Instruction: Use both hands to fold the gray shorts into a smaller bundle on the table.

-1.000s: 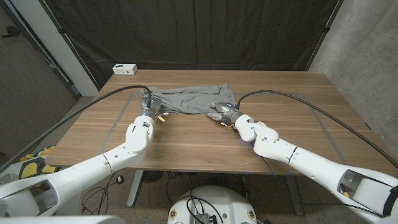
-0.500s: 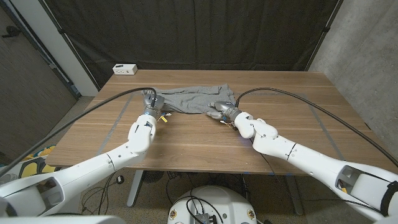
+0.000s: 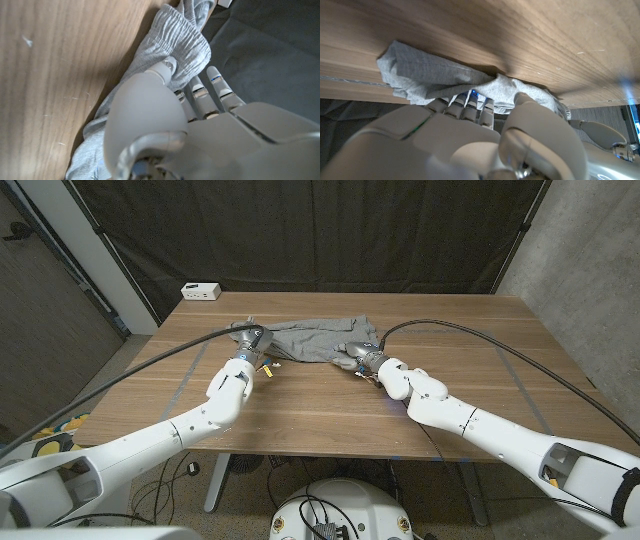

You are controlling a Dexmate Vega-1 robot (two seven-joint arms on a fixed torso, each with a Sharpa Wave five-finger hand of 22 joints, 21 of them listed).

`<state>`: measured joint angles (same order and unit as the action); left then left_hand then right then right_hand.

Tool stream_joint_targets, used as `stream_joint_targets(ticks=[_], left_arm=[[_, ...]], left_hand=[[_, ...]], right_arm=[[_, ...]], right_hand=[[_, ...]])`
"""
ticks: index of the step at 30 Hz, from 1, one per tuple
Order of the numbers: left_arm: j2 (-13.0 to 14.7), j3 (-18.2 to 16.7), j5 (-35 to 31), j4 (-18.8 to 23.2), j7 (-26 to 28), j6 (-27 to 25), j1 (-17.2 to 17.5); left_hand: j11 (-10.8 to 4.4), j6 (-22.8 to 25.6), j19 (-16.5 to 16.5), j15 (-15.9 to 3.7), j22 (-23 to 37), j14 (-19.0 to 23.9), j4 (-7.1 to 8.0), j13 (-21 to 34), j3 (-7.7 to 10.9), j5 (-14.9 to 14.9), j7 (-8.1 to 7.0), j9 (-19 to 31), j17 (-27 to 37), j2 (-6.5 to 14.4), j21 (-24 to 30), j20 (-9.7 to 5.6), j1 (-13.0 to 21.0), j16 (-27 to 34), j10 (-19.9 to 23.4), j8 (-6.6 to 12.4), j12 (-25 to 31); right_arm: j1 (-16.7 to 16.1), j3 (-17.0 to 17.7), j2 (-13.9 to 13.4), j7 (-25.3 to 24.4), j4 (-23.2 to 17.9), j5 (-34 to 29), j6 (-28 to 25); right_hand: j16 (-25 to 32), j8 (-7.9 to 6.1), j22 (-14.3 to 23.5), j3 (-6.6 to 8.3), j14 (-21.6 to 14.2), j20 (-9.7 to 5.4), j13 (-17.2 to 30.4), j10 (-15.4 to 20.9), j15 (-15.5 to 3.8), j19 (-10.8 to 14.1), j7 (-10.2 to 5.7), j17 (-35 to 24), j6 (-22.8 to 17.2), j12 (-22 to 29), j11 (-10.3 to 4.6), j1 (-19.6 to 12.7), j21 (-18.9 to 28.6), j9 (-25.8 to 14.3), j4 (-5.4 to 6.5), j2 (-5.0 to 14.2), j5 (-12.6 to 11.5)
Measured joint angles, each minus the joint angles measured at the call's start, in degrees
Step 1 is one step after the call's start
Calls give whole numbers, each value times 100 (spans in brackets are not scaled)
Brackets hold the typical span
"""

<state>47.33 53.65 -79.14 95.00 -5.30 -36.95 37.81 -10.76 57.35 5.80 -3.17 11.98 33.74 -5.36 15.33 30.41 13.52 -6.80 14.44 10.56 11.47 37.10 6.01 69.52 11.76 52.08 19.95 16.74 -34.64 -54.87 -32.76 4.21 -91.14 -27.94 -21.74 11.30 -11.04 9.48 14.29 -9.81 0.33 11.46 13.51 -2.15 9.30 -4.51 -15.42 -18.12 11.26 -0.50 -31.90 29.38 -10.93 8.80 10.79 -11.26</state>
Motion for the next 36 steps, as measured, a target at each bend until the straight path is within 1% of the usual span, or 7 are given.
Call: stream_joint_targets(ticks=[9, 15, 16, 23, 27, 29, 36], left_arm=[[134, -20, -672, 80, -147, 731, -61], [299, -114, -984, 210, -161, 1259, -114], [496, -253, -1056, 359, -162, 1373, -156], [590, -338, -1370, 433, -121, 1852, -170], [779, -504, -1568, 575, -52, 2171, -246], [813, -530, -1647, 599, -18, 2305, -272], [978, -613, -1964, 726, 82, 2930, -464]], left_hand=[[-30, -51, -6, 0, 0, 0, 38, 75, 104, -2, -50, 61, 26, -31, 21, -74, -30, 0, -31, 84, 0], [-30, -63, 31, 0, -27, 0, 31, 103, 123, -44, -100, 88, 53, -31, 45, -153, -30, 28, -31, 128, -1], [-30, -63, 43, 0, -27, 0, 31, 105, 123, -44, -99, 89, 53, -31, 45, -164, -30, 37, -31, 129, -1], [-30, -32, 53, 0, -26, -1, 19, 131, 135, -89, -130, 88, 79, -31, 45, -216, -30, 38, -31, 129, -4], [-30, -63, 75, 0, -26, -1, 6, 156, 145, -89, -160, 88, 104, -31, 84, -237, -30, 38, -31, 172, -4], [-30, -56, 83, 0, -26, -1, -9, 162, 131, -124, -167, 88, 106, -31, 84, -246, -30, 83, -31, 172, -4], [-30, -66, 125, 0, -25, -1, -9, 184, 131, -133, -224, 87, 132, -31, 124, -286, -29, 83, -31, 172, -5]], right_arm=[[57, -20, -5, 27, 78, 39, 50], [91, -26, -16, 80, 113, 76, 98], [97, -26, -19, 133, 123, 115, 153], [117, -25, -26, 152, 161, 134, 182], [122, -24, -28, 179, 186, 171, 235], [123, -24, -28, 179, 204, 171, 235], [115, -13, -32, 185, 236, 240, 294]], right_hand=[[0, 0, -5, 45, 0, 0, 0, 0, 0, 0, 22, 38, -22, 0, 0, 16, -42, 0, -3, 17, -44], [0, -22, -5, 68, 0, -1, 0, 0, 0, -2, 0, 54, -62, 0, 0, 46, -88, 0, -26, 1, -44], [0, -22, -5, 67, 0, -1, 1, 0, -1, -2, 0, 53, -62, 0, 0, 46, -90, 0, -26, 1, -44], [0, -22, -6, 109, 0, -3, 1, 31, 0, -4, 0, 80, -62, 0, 31, 45, -97, 0, -21, 1, -44], [0, -22, -7, 123, 0, -24, 1, 31, -1, -26, 20, 80, -82, 0, 31, 45, -97, 0, -35, 1, -44], [-1, -22, -6, 123, 0, -168, 1, 31, -1, -191, 20, 94, -82, 0, 31, 45, -97, 0, -35, 1, -44], [-1, -22, -7, 170, 1, -175, 0, 31, -1, -198, 20, 108, -82, -1, 31, 45, -109, 0, -35, 1, -44]])
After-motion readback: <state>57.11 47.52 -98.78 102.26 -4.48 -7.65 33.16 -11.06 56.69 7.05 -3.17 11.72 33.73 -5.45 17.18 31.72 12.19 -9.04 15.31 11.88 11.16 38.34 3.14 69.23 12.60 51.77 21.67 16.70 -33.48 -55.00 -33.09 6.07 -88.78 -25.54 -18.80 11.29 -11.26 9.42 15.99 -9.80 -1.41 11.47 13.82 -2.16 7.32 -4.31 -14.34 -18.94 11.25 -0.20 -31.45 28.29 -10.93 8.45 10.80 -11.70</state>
